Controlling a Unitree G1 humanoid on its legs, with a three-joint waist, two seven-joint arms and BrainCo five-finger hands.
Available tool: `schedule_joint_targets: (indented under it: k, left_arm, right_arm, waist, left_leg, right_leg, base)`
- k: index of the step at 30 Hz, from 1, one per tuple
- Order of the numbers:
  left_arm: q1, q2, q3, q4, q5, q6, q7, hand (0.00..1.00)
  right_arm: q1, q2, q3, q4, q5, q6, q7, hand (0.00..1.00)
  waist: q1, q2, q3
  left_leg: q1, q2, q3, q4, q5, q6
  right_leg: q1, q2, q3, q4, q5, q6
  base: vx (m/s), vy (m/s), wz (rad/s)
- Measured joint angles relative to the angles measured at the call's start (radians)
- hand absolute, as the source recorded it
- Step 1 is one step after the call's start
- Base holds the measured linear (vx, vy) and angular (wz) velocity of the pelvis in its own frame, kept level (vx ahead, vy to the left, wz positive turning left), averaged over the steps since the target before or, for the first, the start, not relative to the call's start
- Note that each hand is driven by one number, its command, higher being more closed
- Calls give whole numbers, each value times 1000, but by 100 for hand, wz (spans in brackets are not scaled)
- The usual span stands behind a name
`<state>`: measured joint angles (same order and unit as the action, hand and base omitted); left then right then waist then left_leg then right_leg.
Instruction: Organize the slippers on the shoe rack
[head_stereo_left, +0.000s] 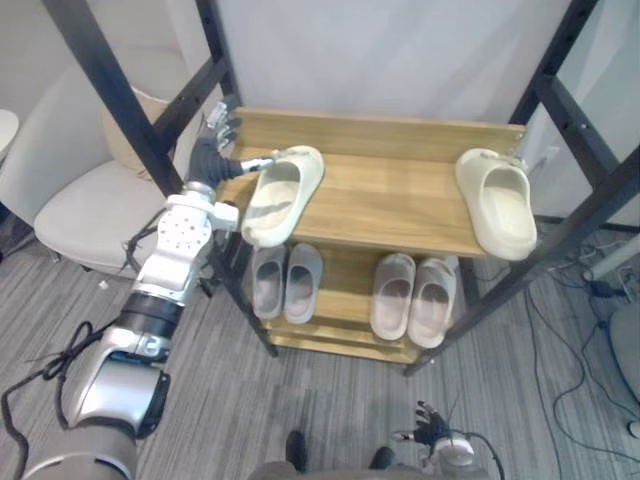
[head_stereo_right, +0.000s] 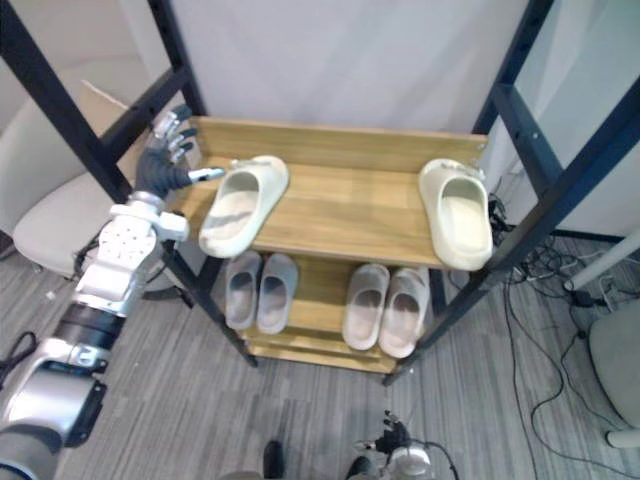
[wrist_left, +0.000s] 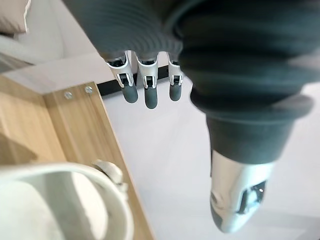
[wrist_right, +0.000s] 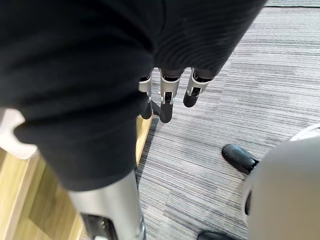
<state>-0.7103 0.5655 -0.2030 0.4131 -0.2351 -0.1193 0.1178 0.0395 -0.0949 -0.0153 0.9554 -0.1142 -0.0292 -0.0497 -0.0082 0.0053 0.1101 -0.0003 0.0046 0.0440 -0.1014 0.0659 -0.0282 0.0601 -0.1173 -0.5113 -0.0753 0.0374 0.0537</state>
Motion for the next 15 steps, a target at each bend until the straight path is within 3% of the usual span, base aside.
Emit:
schedule_joint_targets:
  k: [15]
  left_arm:
    - [-84,29,0,79,47,17,-7,0]
  right_arm:
    - [-4,13,-24,-8,0,0,1,0]
  waist:
    - [13,-14,26]
  left_leg:
    - [-30,6,56,0,-4,-4]
  right_leg:
    - [-60,1,60,14,8,-8]
  base:
    - [32,17,-12]
